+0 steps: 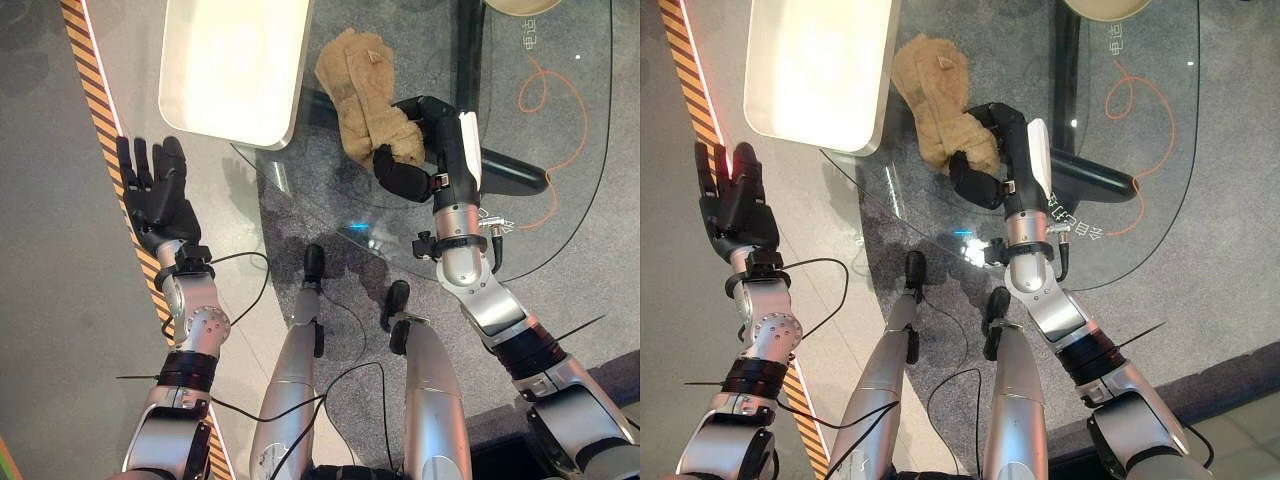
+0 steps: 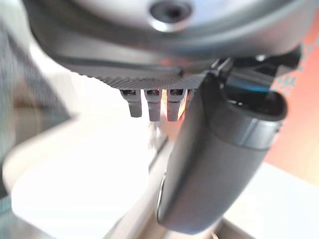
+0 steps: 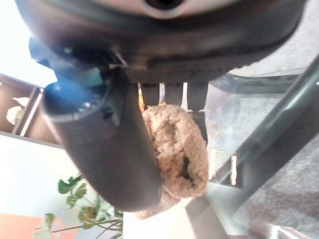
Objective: Wipe the table with a cloth and put it in the basket.
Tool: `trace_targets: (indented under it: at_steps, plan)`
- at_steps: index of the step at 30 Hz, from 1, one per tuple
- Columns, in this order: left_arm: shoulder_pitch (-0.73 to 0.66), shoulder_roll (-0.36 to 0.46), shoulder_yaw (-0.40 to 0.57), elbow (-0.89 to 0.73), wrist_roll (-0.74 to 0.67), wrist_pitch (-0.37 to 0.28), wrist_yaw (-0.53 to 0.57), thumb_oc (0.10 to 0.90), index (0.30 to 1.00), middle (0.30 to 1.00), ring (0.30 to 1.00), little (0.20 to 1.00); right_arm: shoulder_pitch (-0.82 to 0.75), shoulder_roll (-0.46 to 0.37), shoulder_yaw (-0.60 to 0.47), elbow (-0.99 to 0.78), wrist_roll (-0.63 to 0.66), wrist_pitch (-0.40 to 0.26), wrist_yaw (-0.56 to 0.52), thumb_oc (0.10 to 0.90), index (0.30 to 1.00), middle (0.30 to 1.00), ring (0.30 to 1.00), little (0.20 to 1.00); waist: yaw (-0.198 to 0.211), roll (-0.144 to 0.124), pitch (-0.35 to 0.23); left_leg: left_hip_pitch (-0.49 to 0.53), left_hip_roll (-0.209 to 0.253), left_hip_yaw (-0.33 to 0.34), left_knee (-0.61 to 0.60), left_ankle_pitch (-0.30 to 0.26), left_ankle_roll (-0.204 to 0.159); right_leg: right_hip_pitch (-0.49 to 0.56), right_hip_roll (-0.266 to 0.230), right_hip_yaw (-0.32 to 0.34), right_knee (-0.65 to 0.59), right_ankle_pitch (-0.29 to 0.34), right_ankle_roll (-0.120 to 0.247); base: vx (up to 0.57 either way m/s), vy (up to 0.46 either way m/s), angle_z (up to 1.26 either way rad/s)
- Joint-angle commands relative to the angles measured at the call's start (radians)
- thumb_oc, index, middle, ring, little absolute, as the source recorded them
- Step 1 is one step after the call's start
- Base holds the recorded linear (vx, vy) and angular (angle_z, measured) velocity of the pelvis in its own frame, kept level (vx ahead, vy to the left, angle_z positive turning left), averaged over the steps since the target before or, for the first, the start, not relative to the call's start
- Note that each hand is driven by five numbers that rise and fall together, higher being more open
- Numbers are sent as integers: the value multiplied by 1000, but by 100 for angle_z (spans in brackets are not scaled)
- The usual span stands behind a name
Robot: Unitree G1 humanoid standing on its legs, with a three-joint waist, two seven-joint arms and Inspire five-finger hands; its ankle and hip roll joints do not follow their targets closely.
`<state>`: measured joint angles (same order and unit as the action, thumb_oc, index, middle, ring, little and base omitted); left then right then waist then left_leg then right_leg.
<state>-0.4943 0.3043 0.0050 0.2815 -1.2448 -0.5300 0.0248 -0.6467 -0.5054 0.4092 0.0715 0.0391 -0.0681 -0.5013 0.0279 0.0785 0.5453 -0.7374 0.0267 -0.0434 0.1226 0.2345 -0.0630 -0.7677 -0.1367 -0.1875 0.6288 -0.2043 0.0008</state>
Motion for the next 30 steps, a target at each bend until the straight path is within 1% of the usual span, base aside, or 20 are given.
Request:
trace_targets:
  at_steps: [1, 2, 5, 7, 12, 13, 15, 16, 18, 19, 22, 30]
  plan:
    - [-20, 29, 18, -160, -29, 33, -175, 800, 900, 900, 900, 900, -73, 45, -90, -243, -43, -182, 30, 100, 300, 300, 300, 200, 13, -51, -25, 33, -64, 56, 162, -212, 49, 63, 50, 45, -276, 167, 46, 0, 0, 0]
    - [-13, 25, 7, -193, -41, 58, -198, 800, 900, 900, 900, 900, -65, 48, -94, -263, -47, -185, 43, 100, 300, 300, 300, 200, 12, -52, -25, 35, -64, 57, 159, -211, 50, 66, 50, 44, -280, 169, 47, 0, 0, 0]
    - [-3, 22, -11, -244, -83, 105, -241, 800, 900, 900, 900, 900, -56, 56, -93, -296, -54, -189, 67, 100, 300, 300, 300, 200, 11, -54, -25, 39, -65, 59, 154, -211, 52, 70, 50, 43, -288, 175, 49, 0, 0, 0]
    - [-6, 25, -22, -266, -91, 132, -249, 800, 900, 900, 900, 900, -56, 53, -87, -303, -50, -199, 78, 100, 300, 300, 300, 200, 9, -55, -25, 39, -65, 60, 155, -212, 53, 70, 50, 44, -290, 177, 50, 0, 0, 0]
    - [-8, 38, -41, -291, -114, 195, -289, 800, 900, 900, 900, 900, -59, 37, -78, -316, -7, -212, 105, 100, 300, 300, 300, 200, 6, -57, -25, 42, -64, 63, 154, -213, 53, 75, 47, 43, -297, 180, 52, 0, 0, 0]
    - [-3, 41, -48, -302, -118, 221, -306, 800, 900, 900, 900, 900, -59, 32, -75, -320, 4, -219, 118, 100, 300, 300, 300, 200, 6, -58, -25, 42, -65, 63, 155, -213, 53, 77, 46, 43, -299, 181, 52, 0, 0, 0]
    - [-2, 41, -51, -304, -112, 227, -306, 800, 900, 900, 900, 900, -60, 30, -72, -324, 10, -219, 123, 100, 300, 300, 300, 200, 6, -58, -25, 42, -64, 63, 155, -213, 53, 77, 46, 43, -299, 181, 52, 0, 0, 0]
    - [-3, 58, -70, -315, -100, 277, -323, 800, 900, 900, 900, 900, -62, 25, -61, -334, 62, -226, 173, 100, 300, 300, 300, 200, 5, -57, -25, 43, -63, 65, 154, -212, 53, 78, 45, 42, -301, 183, 54, 0, 0, 0]
    - [-3, 73, -85, -328, -108, 302, -332, 800, 900, 900, 900, 900, -63, 16, -48, -346, 79, -228, 201, 100, 300, 300, 300, 200, 5, -55, -25, 44, -64, 67, 150, -209, 52, 81, 44, 42, -306, 186, 55, 0, 0, 0]
    - [-3, 73, -87, -328, -107, 301, -333, 800, 900, 900, 900, 900, -63, 16, -46, -348, 79, -227, 202, 100, 300, 300, 300, 200, 5, -55, -25, 45, -64, 67, 150, -209, 52, 81, 44, 42, -307, 186, 55, 0, 0, 0]
    - [-1, 87, -106, -335, -127, 334, -343, 800, 900, 900, 900, 900, -66, 10, -18, -357, 96, -233, 239, 100, 300, 300, 300, 200, 5, -52, -25, 50, -64, 68, 147, -209, 52, 87, 41, 39, -310, 187, 56, 5, 2, -4]
    - [3, 94, -128, -347, -157, 349, -346, 800, 900, 900, 900, 900, -86, -4, 35, -369, 118, -209, 284, 100, 300, 300, 300, 200, 9, -50, -25, 49, -66, 66, 143, -204, 52, 88, 40, 36, -317, 189, 55, 2, 1, 6]
